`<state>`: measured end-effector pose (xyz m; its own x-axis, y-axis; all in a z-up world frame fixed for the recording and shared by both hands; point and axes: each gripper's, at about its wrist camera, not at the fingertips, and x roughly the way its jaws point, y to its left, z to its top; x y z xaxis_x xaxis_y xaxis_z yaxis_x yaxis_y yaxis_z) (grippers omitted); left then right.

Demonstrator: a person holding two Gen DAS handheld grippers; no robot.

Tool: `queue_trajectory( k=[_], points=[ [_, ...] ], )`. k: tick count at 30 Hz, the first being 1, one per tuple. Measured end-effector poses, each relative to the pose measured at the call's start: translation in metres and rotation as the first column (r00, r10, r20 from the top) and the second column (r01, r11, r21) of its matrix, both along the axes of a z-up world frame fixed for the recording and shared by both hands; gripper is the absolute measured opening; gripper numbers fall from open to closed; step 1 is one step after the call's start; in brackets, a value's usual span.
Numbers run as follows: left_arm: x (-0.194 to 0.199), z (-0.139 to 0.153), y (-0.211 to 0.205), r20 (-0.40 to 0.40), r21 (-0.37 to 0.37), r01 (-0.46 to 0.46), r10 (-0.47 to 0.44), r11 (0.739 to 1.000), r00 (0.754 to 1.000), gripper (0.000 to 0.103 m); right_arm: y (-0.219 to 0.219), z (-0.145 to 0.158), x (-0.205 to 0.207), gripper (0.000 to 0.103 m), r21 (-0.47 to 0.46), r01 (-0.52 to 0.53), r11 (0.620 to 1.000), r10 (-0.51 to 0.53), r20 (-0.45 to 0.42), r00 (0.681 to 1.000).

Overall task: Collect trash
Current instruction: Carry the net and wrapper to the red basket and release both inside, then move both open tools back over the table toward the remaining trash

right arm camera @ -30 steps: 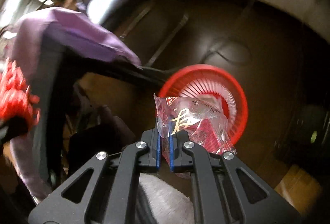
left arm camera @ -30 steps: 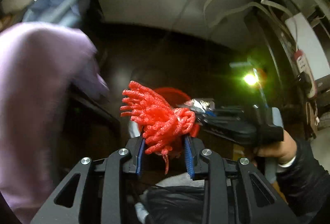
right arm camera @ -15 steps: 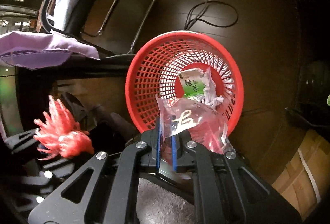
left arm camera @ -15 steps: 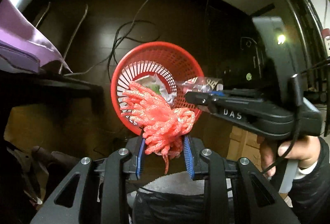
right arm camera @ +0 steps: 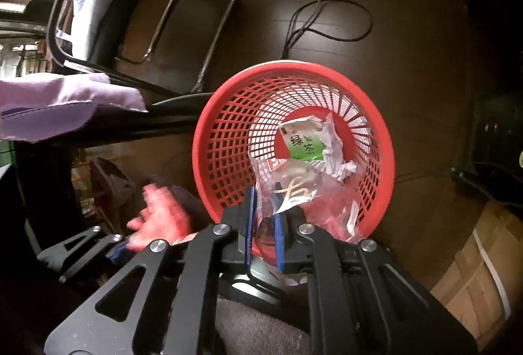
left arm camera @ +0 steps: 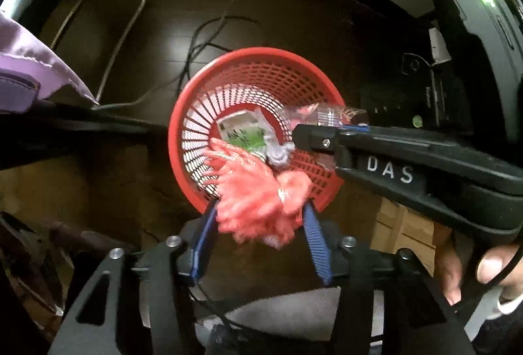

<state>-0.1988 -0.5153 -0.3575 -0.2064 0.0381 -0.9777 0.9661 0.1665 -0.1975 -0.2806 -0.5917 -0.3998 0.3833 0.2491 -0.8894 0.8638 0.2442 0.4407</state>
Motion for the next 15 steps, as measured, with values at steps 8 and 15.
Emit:
queue_trajectory(
  k=[8,15],
  points=[
    [0.016,0.002,-0.001,-0.003,-0.004,-0.077,0.077,0.997,0.997,0.071,-0.006,0.008,0.001,0.051,-0.038,0.028,0.999,-0.029,-0.027,0.999],
    [0.022,0.01,0.009,0.009,-0.004,-0.102,0.102,0.995,0.995,0.073,-0.007,0.023,0.001,0.053,-0.075,0.023,0.997,-0.025,-0.026,0.999]
  ],
)
